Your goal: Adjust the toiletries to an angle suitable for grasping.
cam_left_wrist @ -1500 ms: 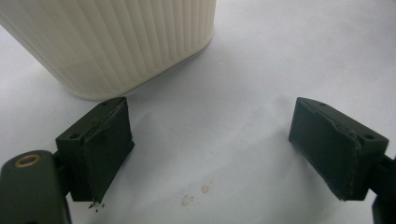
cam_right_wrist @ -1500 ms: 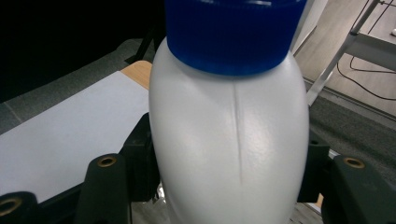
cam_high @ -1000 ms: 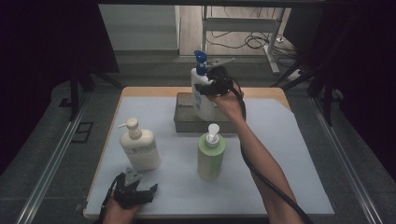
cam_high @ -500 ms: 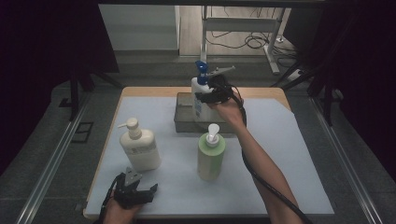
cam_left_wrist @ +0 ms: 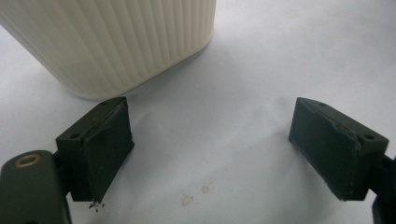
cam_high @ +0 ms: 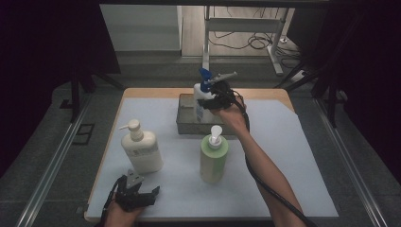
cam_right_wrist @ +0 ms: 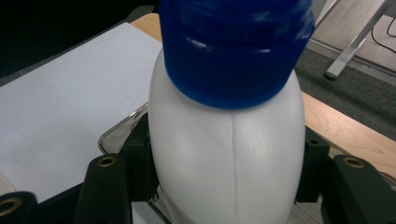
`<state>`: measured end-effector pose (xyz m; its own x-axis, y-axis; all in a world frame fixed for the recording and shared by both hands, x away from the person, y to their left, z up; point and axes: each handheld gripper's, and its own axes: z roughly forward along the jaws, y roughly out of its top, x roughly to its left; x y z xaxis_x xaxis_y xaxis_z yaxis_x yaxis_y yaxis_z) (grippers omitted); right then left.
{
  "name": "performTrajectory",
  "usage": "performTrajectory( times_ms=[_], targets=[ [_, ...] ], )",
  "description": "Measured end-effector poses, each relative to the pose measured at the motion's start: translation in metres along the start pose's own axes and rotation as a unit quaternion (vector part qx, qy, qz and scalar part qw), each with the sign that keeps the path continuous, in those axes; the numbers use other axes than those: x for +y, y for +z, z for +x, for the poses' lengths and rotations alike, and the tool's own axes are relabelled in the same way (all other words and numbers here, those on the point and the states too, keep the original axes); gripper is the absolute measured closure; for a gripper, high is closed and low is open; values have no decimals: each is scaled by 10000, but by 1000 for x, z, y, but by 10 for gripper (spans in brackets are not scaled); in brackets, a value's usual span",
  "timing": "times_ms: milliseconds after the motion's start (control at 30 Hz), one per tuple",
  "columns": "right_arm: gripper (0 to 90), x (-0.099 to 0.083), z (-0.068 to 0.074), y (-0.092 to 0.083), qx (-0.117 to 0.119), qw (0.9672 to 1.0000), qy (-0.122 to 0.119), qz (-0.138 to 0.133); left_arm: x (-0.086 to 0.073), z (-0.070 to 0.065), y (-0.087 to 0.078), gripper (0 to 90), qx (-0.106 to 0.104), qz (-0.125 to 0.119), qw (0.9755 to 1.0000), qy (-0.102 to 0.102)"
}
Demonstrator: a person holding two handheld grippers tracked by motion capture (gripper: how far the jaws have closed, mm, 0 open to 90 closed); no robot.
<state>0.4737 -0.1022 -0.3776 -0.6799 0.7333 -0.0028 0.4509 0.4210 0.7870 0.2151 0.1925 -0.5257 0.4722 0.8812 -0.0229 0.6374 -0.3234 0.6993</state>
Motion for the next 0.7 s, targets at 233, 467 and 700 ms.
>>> performTrajectory(
  times_ms=[233,467,700],
  targets=[
    [393,-1,0,-1,5,10000,-13,-12,0,0,0,128,1,-1,10000,-1],
    [382,-4,-1,-2,66,9999,74,-77,0,0,0,128,4,-3,10000,-2],
    [347,-6,-5,-7,161,9996,103,-191,0,0,0,128,-1,-10,10000,-4]
  ],
)
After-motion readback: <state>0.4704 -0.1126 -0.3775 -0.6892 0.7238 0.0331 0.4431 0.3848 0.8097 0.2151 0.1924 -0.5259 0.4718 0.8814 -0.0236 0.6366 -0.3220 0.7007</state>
